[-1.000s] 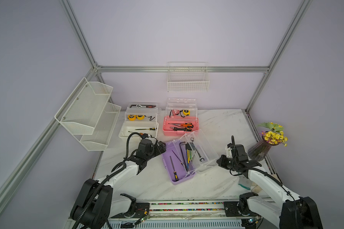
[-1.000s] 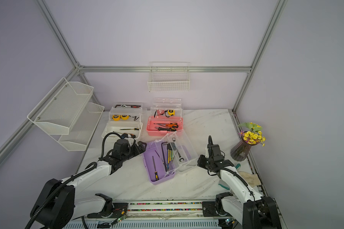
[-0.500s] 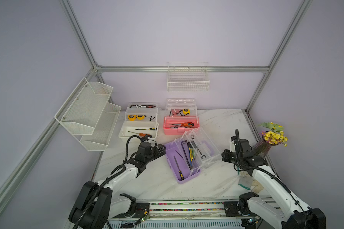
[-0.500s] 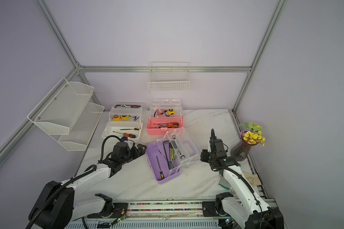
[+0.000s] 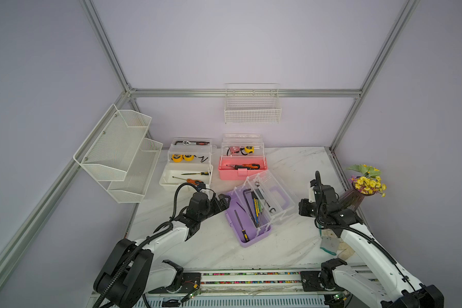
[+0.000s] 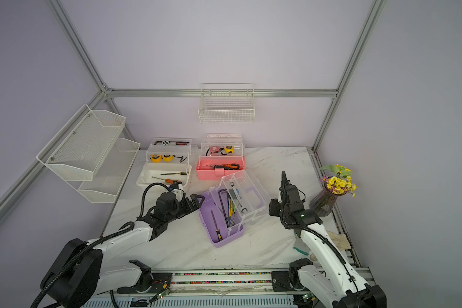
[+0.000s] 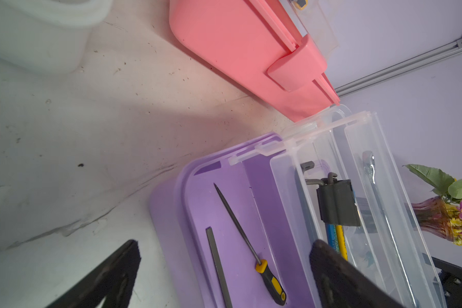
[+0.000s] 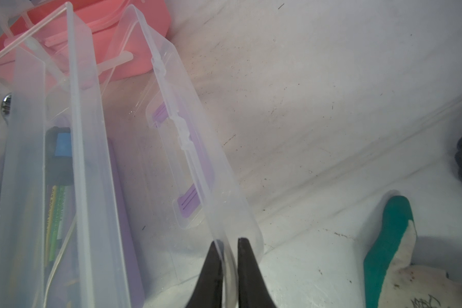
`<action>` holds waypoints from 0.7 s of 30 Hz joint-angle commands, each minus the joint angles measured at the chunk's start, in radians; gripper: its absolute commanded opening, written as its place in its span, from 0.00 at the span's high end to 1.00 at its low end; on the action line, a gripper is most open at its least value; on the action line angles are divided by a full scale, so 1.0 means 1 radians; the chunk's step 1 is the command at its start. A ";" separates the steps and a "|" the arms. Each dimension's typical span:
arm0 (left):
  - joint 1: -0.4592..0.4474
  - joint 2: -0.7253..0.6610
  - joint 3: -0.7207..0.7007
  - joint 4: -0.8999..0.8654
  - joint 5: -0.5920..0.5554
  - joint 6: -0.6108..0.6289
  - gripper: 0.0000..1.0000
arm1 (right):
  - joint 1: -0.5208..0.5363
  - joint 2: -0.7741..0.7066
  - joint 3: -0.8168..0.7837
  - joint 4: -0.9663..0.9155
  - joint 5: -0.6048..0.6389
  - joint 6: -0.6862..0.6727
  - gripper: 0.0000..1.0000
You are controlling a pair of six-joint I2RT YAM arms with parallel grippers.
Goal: Close toolboxes
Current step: Close the toolbox lid.
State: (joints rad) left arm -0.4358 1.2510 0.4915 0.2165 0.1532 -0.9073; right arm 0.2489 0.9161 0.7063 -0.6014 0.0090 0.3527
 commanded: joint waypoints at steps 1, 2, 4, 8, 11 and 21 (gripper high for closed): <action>-0.009 0.003 -0.012 0.056 0.005 -0.021 0.00 | 0.010 -0.073 0.007 0.044 -0.008 0.054 0.95; -0.011 -0.001 -0.012 0.056 0.003 -0.021 0.00 | 0.010 -0.084 0.003 0.032 -0.005 0.073 0.95; -0.013 -0.008 -0.014 0.056 0.002 -0.021 0.00 | 0.010 -0.102 0.000 0.015 -0.001 0.103 0.95; -0.019 -0.019 -0.018 0.055 -0.009 -0.021 0.00 | 0.009 -0.135 -0.002 -0.003 -0.013 0.136 0.95; -0.027 -0.013 -0.022 0.058 -0.015 -0.016 0.00 | 0.011 -0.148 0.011 0.013 -0.040 0.118 0.95; -0.067 0.033 -0.047 0.150 -0.055 -0.028 0.00 | 0.049 -0.175 0.032 0.072 -0.084 -0.011 0.90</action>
State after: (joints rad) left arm -0.4938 1.2724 0.4793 0.2916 0.1307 -0.9104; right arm 0.2802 0.7830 0.6861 -0.6594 0.0029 0.3786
